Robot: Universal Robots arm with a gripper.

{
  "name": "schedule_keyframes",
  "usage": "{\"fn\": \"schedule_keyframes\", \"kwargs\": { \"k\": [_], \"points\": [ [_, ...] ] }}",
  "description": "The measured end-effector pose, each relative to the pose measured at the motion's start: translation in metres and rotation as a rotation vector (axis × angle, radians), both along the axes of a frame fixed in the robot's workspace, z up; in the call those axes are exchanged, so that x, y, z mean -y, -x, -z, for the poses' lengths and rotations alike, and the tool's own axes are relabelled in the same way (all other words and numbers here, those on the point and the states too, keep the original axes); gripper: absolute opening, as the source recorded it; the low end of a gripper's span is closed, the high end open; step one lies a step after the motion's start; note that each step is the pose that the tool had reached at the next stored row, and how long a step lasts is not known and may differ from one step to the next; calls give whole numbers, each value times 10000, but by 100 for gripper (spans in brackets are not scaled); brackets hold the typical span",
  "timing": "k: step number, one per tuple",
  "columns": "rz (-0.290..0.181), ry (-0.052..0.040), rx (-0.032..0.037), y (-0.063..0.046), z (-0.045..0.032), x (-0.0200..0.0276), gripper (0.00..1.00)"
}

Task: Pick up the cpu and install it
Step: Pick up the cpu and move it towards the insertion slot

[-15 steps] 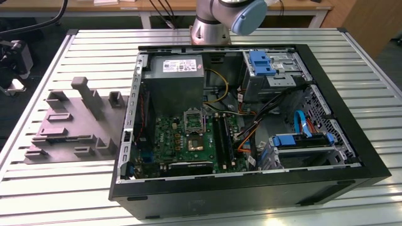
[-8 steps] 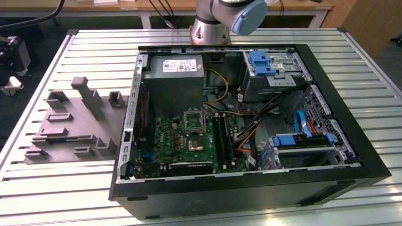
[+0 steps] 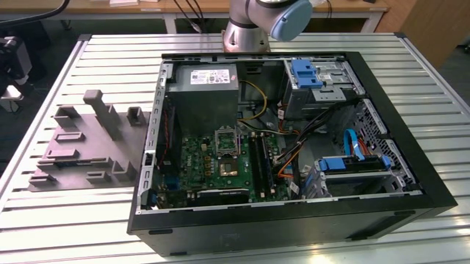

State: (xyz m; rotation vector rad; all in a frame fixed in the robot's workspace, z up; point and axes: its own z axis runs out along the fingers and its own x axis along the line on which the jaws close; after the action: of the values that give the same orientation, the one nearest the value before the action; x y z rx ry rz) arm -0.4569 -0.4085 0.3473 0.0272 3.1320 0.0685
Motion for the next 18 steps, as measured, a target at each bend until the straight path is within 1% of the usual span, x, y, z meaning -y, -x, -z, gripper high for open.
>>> {"fn": "schedule_keyframes", "kwargs": {
  "k": [18],
  "points": [
    [18,58,0,0,-183,0,47]
  ]
}}
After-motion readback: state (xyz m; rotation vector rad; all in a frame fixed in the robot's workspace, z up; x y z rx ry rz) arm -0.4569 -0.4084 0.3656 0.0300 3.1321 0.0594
